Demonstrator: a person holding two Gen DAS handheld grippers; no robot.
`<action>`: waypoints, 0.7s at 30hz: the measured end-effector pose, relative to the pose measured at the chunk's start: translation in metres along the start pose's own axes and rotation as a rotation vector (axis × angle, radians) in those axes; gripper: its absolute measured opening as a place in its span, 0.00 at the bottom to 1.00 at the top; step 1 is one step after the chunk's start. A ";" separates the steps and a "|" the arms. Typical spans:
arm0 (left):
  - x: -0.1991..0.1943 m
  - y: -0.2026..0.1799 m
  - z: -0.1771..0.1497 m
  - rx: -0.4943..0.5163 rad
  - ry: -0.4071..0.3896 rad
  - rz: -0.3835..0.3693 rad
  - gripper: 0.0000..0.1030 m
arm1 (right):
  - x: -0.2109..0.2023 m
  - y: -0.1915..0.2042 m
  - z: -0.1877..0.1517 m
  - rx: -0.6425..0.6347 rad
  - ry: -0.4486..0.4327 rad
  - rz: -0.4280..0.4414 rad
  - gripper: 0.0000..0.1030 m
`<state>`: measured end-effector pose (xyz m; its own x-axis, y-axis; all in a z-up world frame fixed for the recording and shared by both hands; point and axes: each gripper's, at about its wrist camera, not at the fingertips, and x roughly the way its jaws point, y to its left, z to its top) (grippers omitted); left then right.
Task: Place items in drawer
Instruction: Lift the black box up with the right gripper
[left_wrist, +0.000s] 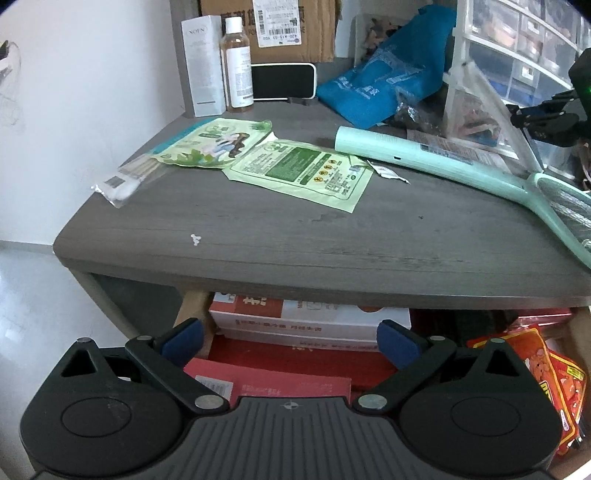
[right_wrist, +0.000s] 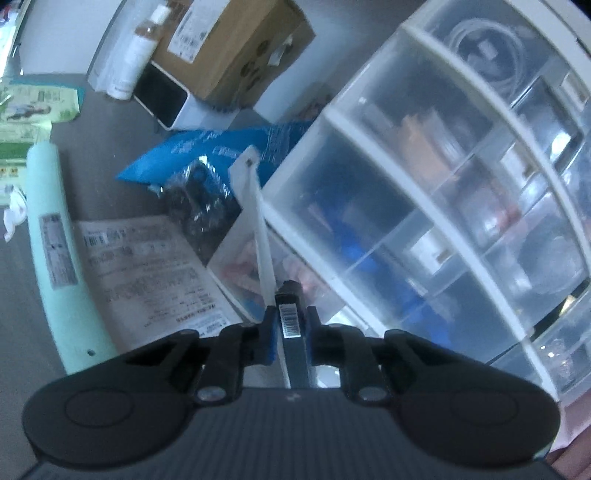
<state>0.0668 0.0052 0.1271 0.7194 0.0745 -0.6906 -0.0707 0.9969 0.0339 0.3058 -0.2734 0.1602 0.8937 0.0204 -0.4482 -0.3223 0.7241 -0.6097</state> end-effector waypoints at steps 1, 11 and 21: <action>-0.002 0.000 0.000 0.002 -0.008 -0.002 0.98 | -0.004 -0.001 0.001 0.006 -0.006 -0.002 0.12; -0.017 0.006 -0.003 -0.005 -0.044 -0.001 0.98 | -0.020 0.004 0.014 0.048 -0.053 -0.014 0.12; -0.027 0.010 -0.005 -0.013 -0.069 0.003 0.98 | -0.045 0.000 0.022 0.068 -0.096 -0.027 0.12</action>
<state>0.0430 0.0129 0.1424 0.7649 0.0792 -0.6393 -0.0812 0.9964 0.0262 0.2728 -0.2594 0.1948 0.9285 0.0640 -0.3657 -0.2790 0.7702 -0.5735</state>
